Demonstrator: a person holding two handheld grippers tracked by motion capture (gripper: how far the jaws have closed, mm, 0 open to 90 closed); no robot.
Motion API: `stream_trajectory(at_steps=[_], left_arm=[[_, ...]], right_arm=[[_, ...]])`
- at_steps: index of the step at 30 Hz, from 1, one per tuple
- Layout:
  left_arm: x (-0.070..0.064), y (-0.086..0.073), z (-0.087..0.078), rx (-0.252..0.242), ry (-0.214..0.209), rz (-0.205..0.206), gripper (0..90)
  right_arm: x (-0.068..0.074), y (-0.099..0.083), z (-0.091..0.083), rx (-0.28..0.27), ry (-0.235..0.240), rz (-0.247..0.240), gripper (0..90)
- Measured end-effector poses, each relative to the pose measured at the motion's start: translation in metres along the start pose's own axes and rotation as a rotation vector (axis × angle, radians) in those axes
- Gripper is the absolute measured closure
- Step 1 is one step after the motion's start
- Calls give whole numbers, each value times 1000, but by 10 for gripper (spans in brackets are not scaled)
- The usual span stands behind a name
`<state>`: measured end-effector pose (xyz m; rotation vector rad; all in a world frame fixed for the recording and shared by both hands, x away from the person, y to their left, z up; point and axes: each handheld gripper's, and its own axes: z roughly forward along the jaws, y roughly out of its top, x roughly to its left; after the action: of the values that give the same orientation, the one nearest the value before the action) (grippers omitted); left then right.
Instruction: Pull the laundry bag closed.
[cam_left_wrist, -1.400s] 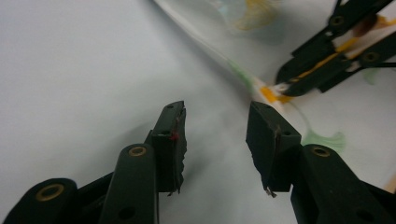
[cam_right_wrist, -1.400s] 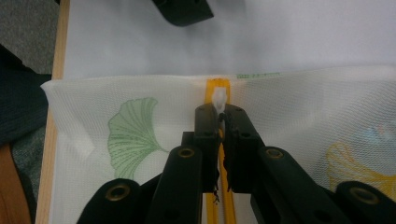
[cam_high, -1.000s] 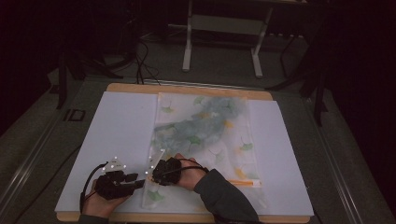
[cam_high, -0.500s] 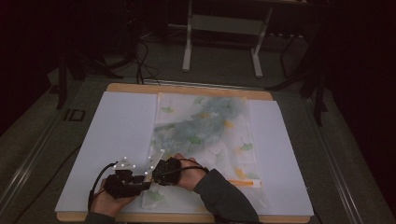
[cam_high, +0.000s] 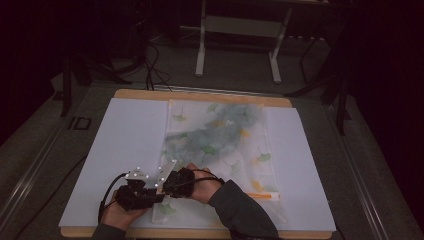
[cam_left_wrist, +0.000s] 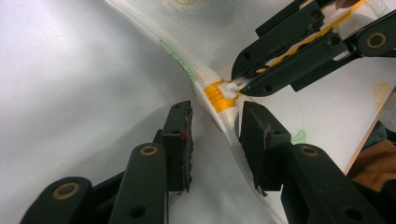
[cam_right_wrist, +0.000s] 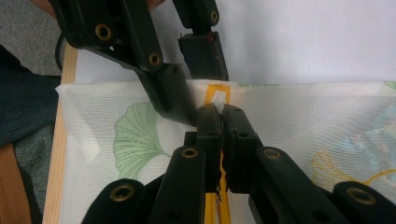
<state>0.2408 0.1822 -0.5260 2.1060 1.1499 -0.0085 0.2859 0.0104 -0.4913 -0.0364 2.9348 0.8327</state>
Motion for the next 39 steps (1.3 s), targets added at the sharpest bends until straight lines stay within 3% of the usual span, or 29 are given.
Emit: stream_trajectory(at_steps=[7,22,39], left_arm=[[-1,1,4,19,-17,0,648],[-4,1,6,50,-33,53,844],[-7,1,5,46,-11,93,869]], right_arm=[[0,0,0,5,0,-3,883],[-3,-7,3,12,24,9,868],[-7,-10,8,3,72,43,794]])
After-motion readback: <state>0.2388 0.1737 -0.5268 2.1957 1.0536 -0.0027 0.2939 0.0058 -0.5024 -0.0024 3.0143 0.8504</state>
